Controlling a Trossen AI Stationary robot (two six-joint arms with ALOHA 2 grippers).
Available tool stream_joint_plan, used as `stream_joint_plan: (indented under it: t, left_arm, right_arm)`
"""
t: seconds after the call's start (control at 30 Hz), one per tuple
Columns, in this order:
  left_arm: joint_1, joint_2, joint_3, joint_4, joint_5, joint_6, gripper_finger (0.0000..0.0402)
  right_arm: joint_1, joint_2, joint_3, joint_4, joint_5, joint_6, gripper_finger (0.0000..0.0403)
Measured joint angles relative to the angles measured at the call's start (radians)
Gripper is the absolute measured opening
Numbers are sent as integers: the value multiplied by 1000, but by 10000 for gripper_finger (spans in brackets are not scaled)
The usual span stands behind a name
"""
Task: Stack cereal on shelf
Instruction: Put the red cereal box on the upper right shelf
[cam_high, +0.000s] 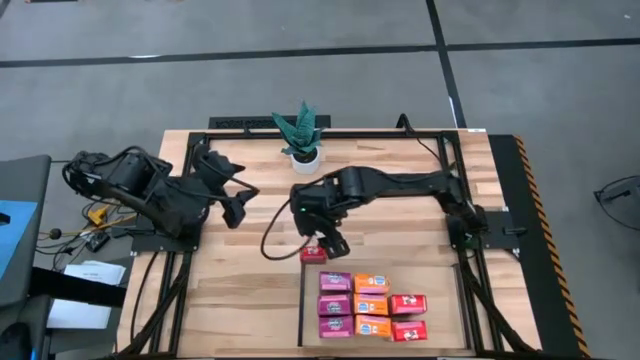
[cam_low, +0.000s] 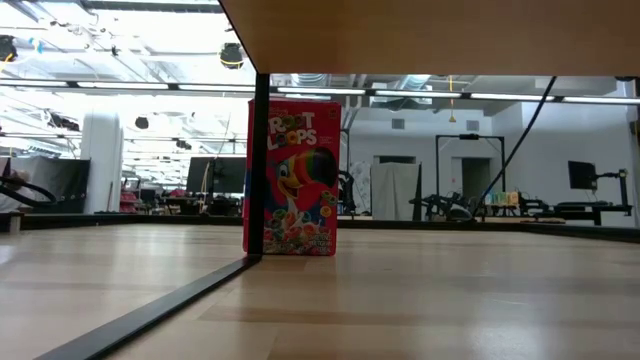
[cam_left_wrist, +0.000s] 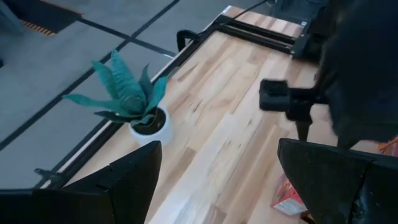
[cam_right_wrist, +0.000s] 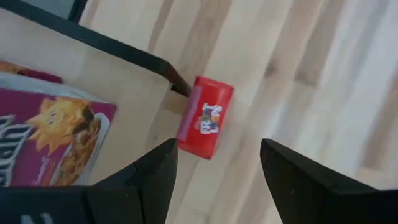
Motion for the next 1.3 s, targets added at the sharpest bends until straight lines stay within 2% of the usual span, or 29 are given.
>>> stream_joint_plan:
  t: [0.17,0.53,0.93,1.3]
  left_arm:
    - [-15,-2,0,-50,-8,-28,313]
    - [-15,-2,0,-63,-5,-26,313]
    - [-15,-2,0,-85,-17,-27,313]
    - [-15,-2,0,-105,-19,-38,313]
  right_arm:
    - [-21,50,1,5,-83,26,255]
    - [12,113,-1,41,-83,47,255]
    - [8,113,1,50,-61,38,255]
    - [-3,121,1,53,-106,38,255]
